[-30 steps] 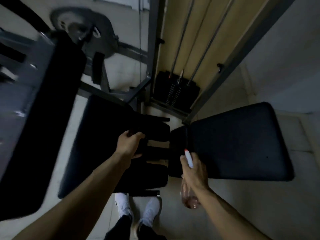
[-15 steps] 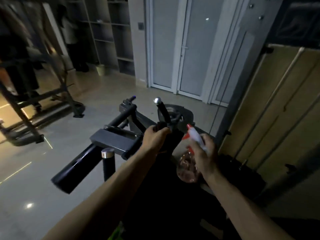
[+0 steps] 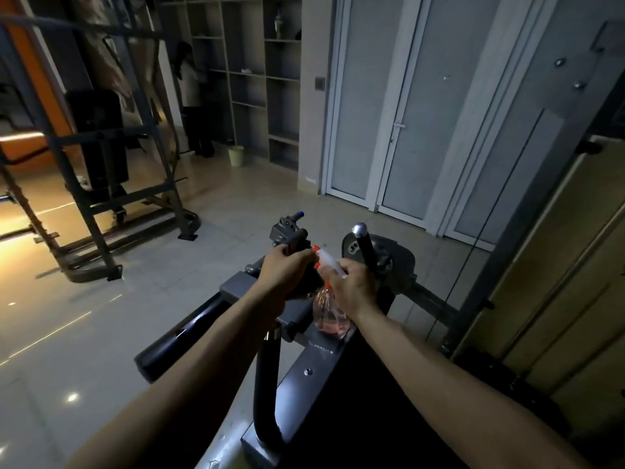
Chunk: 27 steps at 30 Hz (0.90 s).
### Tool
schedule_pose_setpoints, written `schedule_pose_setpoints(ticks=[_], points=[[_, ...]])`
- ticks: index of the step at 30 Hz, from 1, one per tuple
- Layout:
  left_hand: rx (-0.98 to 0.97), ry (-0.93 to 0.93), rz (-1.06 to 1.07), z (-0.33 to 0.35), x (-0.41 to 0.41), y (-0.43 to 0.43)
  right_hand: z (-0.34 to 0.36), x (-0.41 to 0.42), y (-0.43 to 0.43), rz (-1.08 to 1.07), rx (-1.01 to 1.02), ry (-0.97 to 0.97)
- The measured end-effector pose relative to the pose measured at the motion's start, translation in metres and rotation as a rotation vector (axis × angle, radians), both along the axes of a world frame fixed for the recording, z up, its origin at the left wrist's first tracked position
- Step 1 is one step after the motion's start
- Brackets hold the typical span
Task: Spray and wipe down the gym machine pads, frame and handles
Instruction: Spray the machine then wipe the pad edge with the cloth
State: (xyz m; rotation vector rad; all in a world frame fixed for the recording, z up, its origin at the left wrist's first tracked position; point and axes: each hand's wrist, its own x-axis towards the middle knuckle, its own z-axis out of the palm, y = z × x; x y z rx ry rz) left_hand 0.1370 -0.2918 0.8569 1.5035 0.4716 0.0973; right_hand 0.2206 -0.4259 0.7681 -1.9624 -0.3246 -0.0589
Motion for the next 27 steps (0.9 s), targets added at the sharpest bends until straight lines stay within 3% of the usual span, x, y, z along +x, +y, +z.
schedule_pose_setpoints(ticks=[5,8,12,14,16,20,23,27], points=[[0.022,-0.038,-0.068,0.008,0.017,-0.013,0.009,0.006,-0.007,0.14,-0.135,-0.04],[-0.033,-0.089,-0.207,0.021,0.028,-0.036,0.02,0.009,-0.031,0.216,0.165,0.077],[-0.245,-0.019,-0.408,0.024,0.046,-0.091,0.03,-0.007,-0.108,-0.099,0.668,0.175],[-0.161,-0.013,-0.48,0.008,0.059,-0.136,0.025,-0.022,-0.152,-0.168,0.858,0.252],[-0.044,-0.033,-0.557,-0.02,0.065,-0.184,0.014,-0.043,-0.187,-0.271,0.875,0.278],[-0.026,0.043,-0.627,-0.087,0.053,-0.271,-0.017,-0.097,-0.259,-0.672,0.834,0.313],[-0.029,0.132,-0.753,-0.126,0.031,-0.328,-0.033,-0.144,-0.314,-0.858,1.024,0.368],[-0.087,0.22,-0.922,-0.148,-0.018,-0.408,-0.058,-0.2,-0.369,-0.919,1.233,0.464]])
